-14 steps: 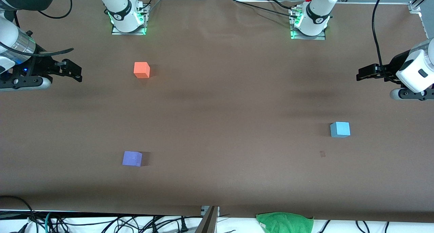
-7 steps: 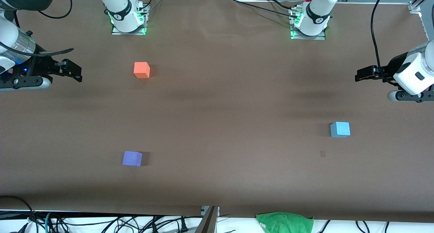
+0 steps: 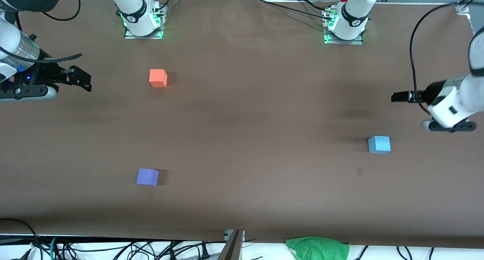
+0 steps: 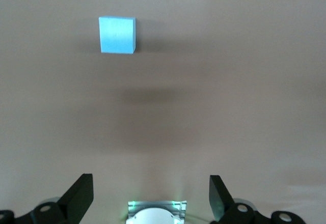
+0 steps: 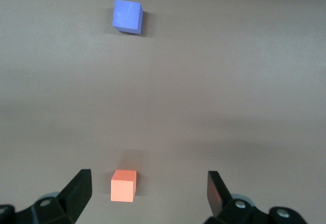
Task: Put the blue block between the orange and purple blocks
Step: 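Reach the left gripper down over the light-blue cube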
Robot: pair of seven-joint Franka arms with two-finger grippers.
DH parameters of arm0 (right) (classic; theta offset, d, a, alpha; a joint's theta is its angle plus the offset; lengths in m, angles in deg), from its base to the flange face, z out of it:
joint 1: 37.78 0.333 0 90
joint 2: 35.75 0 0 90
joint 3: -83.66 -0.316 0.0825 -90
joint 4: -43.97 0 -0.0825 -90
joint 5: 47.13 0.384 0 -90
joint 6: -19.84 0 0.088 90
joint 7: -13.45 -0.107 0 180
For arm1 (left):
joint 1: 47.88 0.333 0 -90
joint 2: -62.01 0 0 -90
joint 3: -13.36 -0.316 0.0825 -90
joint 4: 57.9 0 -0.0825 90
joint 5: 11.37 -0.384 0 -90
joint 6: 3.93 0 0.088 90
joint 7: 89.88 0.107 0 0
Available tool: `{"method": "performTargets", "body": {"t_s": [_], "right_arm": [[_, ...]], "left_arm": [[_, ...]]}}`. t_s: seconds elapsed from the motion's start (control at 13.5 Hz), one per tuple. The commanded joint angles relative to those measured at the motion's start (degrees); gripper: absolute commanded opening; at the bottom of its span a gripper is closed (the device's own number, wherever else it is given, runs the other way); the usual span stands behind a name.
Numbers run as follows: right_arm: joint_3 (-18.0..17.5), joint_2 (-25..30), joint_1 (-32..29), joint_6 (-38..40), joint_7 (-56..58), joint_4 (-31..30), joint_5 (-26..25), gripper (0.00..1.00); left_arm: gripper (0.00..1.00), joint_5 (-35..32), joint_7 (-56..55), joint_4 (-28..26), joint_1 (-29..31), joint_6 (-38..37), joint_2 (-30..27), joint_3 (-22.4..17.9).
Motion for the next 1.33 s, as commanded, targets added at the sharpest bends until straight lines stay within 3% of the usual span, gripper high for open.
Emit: {"method": "performTargets", "body": {"t_s": [0.0,0.22,0.67,1.26], "right_arm": [[-0.3,-0.2,-0.5,0.5,0.9,0.9,-0.6,1.00],[-0.3,-0.1,-0.4,0.4,0.9,0.9,-0.6,1.00],[-0.3,-0.2,-0.5,0.3,0.9,0.8,-0.7,1.00],[-0.6,-0.1,-0.5,-0.8,0.8,1.0,0.2,1.00]], "left_arm": [[1.00,-1.3,3.5,-0.9,0.1,5.2,4.6,0.2],[1.00,-8.0,8.4,-9.6,0.0,18.3,5.3,0.4],[1.00,-7.9,9.0,-23.0,2.5,38.5,5.8,0.5],[1.00,-8.3,11.9,-25.8,4.2,49.6,8.9,0.4]]}}
